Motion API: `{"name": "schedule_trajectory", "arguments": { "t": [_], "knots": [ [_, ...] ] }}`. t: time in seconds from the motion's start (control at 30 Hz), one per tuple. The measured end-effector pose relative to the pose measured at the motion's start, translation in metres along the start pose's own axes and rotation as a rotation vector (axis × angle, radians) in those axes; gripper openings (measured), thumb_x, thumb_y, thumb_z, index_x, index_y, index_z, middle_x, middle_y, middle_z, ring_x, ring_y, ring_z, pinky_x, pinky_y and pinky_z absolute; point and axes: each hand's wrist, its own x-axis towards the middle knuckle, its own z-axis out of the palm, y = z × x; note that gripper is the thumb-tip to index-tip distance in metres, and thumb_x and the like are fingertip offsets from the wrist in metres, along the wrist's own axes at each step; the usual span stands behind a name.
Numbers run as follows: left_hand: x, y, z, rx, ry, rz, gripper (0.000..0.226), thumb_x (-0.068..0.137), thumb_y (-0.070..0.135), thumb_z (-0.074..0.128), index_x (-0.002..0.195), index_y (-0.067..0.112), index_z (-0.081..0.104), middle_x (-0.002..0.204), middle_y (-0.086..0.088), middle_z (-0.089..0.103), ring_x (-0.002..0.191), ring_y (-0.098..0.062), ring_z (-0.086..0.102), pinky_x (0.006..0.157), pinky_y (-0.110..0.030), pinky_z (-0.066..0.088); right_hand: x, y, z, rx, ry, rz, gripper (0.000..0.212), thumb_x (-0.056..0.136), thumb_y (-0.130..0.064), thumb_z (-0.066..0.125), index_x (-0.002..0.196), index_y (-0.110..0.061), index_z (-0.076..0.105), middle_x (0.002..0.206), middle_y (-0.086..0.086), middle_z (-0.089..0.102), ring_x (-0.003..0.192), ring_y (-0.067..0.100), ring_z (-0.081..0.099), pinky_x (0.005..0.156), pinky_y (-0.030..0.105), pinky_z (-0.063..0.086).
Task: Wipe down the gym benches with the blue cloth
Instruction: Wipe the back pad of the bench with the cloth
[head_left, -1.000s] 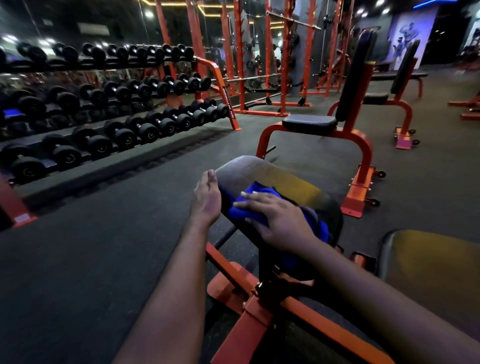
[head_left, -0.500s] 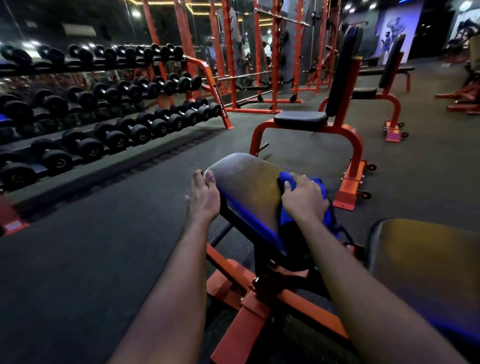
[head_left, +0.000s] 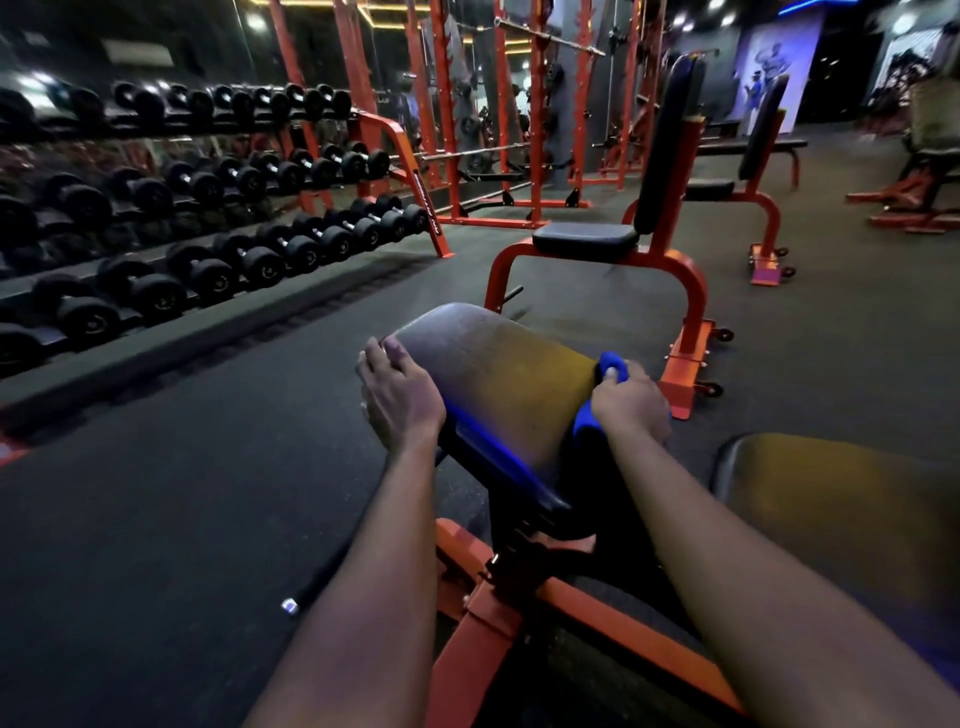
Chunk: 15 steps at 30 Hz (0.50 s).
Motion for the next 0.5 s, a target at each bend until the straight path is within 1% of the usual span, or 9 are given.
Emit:
{"name": "schedule_trajectory", "arguments": {
  "t": [0.07, 0.13, 0.2, 0.27, 0.37, 0.4, 0.43, 0.5],
  "knots": [
    [0.002, -0.002, 0.003, -0.012, 0.023, 0.016, 0.050, 0.104, 0.041, 0.021, 0.138, 0.012, 0.046, 0.141, -0.015, 0.047, 0.124, -0.036, 0.048, 0.103, -0.049, 0.038, 0.016, -0.007, -0.001, -0.057, -0.024, 0.048, 0.036, 0.100, -0.041, 0.036, 0.131, -0.028, 0.051, 0.136, 0.010, 0.054, 0.128, 0.033, 0.048, 0.102, 0.044, 0.039],
    [0.001, -0.002, 0.003, -0.007, 0.031, 0.014, 0.051, 0.104, 0.041, 0.022, 0.139, 0.011, 0.045, 0.142, -0.015, 0.047, 0.126, -0.035, 0.048, 0.105, -0.048, 0.036, 0.011, -0.014, -0.001, -0.131, -0.026, 0.000, 0.036, 0.101, -0.039, 0.034, 0.132, -0.027, 0.049, 0.139, 0.010, 0.051, 0.129, 0.033, 0.045, 0.101, 0.045, 0.038],
    [0.000, -0.002, 0.003, -0.016, 0.032, 0.019, 0.051, 0.105, 0.039, 0.023, 0.142, 0.010, 0.044, 0.143, -0.016, 0.046, 0.127, -0.035, 0.046, 0.107, -0.046, 0.035, -0.009, -0.017, 0.002, -0.172, -0.030, -0.143, 0.038, 0.102, -0.038, 0.036, 0.137, -0.028, 0.047, 0.147, 0.006, 0.045, 0.135, 0.030, 0.038, 0.103, 0.047, 0.036],
    [-0.001, -0.001, 0.003, -0.056, 0.031, 0.018, 0.050, 0.106, 0.037, 0.024, 0.142, 0.009, 0.043, 0.144, -0.017, 0.045, 0.128, -0.035, 0.046, 0.106, -0.041, 0.033, -0.040, -0.019, 0.007, -0.192, -0.038, -0.343, 0.038, 0.102, -0.037, 0.039, 0.138, -0.030, 0.048, 0.151, 0.002, 0.042, 0.139, 0.025, 0.035, 0.108, 0.045, 0.035],
    [-0.003, 0.000, -0.001, -0.123, 0.008, -0.020, 0.051, 0.107, 0.035, 0.020, 0.145, 0.009, 0.041, 0.149, -0.014, 0.041, 0.135, -0.029, 0.040, 0.110, -0.033, 0.027, -0.079, -0.033, 0.022, -0.185, -0.026, -0.695, 0.036, 0.099, -0.037, 0.043, 0.132, -0.030, 0.054, 0.144, -0.002, 0.050, 0.134, 0.020, 0.042, 0.108, 0.043, 0.037],
    [-0.003, -0.001, -0.003, -0.150, -0.005, -0.021, 0.052, 0.107, 0.036, 0.019, 0.145, 0.009, 0.042, 0.150, -0.013, 0.042, 0.137, -0.027, 0.039, 0.112, -0.035, 0.025, -0.083, -0.041, 0.028, -0.166, -0.032, -0.762, 0.035, 0.098, -0.037, 0.043, 0.131, -0.030, 0.054, 0.144, -0.003, 0.051, 0.133, 0.020, 0.043, 0.108, 0.043, 0.038],
    [-0.002, -0.002, -0.005, -0.179, -0.018, -0.018, 0.053, 0.107, 0.037, 0.017, 0.145, 0.011, 0.043, 0.150, -0.011, 0.042, 0.138, -0.026, 0.038, 0.115, -0.038, 0.024, -0.081, -0.050, 0.033, -0.153, -0.050, -0.787, 0.036, 0.099, -0.037, 0.042, 0.132, -0.030, 0.054, 0.144, -0.003, 0.051, 0.133, 0.020, 0.043, 0.108, 0.043, 0.038],
    [0.001, -0.008, -0.014, -0.212, -0.058, -0.010, 0.054, 0.106, 0.039, 0.014, 0.145, 0.016, 0.044, 0.150, -0.007, 0.044, 0.139, -0.024, 0.038, 0.118, -0.046, 0.022, -0.062, -0.073, 0.041, -0.164, -0.091, -0.755, 0.036, 0.100, -0.036, 0.040, 0.132, -0.029, 0.053, 0.143, -0.002, 0.051, 0.133, 0.023, 0.044, 0.106, 0.042, 0.039]
  ]
}}
